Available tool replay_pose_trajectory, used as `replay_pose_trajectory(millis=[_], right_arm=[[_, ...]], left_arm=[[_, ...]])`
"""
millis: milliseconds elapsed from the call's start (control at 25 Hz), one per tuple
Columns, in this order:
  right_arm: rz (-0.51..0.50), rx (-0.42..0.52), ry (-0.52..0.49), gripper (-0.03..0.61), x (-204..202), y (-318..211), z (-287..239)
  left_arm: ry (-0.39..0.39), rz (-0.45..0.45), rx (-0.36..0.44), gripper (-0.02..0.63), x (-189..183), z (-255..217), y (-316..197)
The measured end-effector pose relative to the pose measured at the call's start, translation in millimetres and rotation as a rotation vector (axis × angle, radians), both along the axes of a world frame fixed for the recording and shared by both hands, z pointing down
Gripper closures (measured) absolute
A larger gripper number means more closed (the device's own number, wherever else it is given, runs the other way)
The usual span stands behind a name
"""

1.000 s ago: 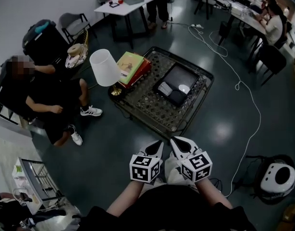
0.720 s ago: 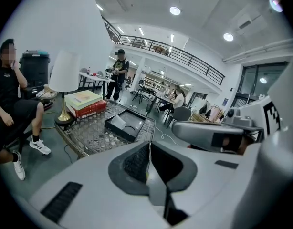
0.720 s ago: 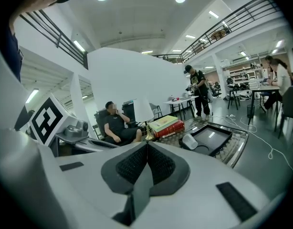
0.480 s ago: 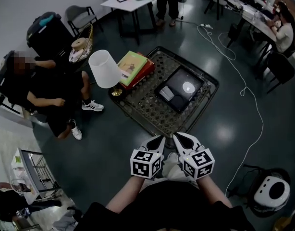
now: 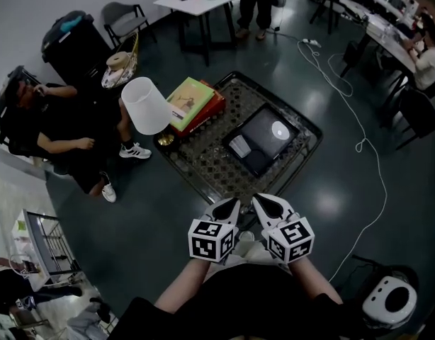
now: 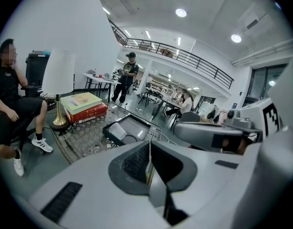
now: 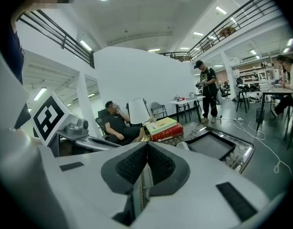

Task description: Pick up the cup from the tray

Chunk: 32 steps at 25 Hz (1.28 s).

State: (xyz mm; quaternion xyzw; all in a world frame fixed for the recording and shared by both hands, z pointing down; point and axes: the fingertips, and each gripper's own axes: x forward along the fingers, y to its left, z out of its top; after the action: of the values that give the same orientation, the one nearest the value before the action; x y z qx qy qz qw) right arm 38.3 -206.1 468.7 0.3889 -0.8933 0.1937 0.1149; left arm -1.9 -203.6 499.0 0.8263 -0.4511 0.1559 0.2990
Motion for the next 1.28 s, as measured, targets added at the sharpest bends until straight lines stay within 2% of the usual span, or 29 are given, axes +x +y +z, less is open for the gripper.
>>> replay_pose_trajectory(millis=[320, 640, 1040, 1280], right_arm=[[0.001, -0.013, -0.006, 0.566, 23.0, -23.8, 10.0], [0.030, -0.068, -0.032, 0.566, 29.3, -36.1, 26.4], [0.104, -0.101, -0.046, 0.566, 36.4, -80.5, 44.7], [0.111, -0.140, -0.018, 0.566, 32.9, -104.2, 63.6]], left_arm=[[0.011, -0.028, -0.045, 0.594, 15.5, 18.2, -16.8], [-0.020, -0.041, -0.083, 0.594, 15.9, 35.0, -36.9], [-0.039, -0.040, -0.136, 0.591, 17.1, 71.8, -101.7], [-0.026, -0.073, -0.206, 0.574, 7.4, 99.8, -139.4]])
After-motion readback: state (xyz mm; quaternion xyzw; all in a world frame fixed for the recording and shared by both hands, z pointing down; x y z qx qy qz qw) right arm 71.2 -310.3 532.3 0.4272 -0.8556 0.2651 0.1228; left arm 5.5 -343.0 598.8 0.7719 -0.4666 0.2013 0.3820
